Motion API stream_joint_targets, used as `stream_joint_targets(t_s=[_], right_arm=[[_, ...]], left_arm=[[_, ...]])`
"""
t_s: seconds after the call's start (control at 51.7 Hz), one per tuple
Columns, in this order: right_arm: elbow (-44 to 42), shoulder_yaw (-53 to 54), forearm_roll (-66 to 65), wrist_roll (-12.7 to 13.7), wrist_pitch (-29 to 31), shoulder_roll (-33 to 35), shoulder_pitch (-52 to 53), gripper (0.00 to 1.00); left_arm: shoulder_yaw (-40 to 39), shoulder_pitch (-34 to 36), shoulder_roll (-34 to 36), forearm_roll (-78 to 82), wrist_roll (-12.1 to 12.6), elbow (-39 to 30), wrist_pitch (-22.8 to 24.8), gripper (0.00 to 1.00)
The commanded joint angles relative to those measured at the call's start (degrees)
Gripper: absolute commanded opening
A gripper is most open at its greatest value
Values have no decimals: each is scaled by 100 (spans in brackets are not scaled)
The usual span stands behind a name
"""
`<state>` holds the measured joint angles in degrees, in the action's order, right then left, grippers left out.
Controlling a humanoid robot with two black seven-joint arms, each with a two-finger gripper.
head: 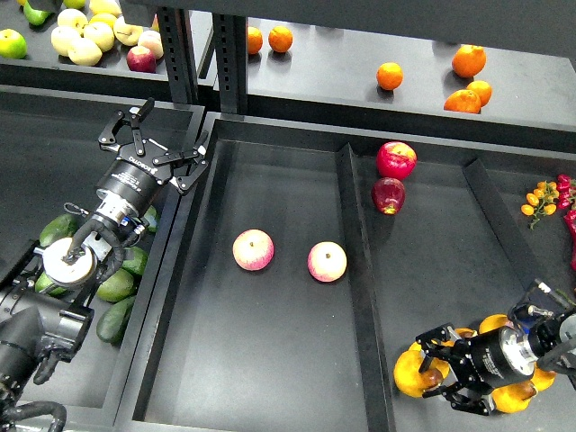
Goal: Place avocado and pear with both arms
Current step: 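Carry the pear toward the yellow pears in the side compartment, then lower the pear among the yellow pears and open the right gripper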
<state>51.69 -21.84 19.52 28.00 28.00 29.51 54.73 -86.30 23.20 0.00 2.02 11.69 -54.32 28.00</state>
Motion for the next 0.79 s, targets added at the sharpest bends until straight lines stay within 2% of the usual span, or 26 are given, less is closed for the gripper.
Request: stream_joint_targets(t_s=[0.0,0.503,0.658,0.774], right_arm=[[-63,-5,8,0,0,-94,-137,22],[-634,39,-10,0,0,-472,-568,28],[-819,65,-27,0,0,-560,-639,33],[-863,100,-10,0,0,-613,-621,43]], left_arm=[[-1,0,0,0,0,0,0,100],[-1,0,0,0,0,0,0,100],[-1,0,0,0,0,0,0,100],[-1,0,0,0,0,0,0,100]])
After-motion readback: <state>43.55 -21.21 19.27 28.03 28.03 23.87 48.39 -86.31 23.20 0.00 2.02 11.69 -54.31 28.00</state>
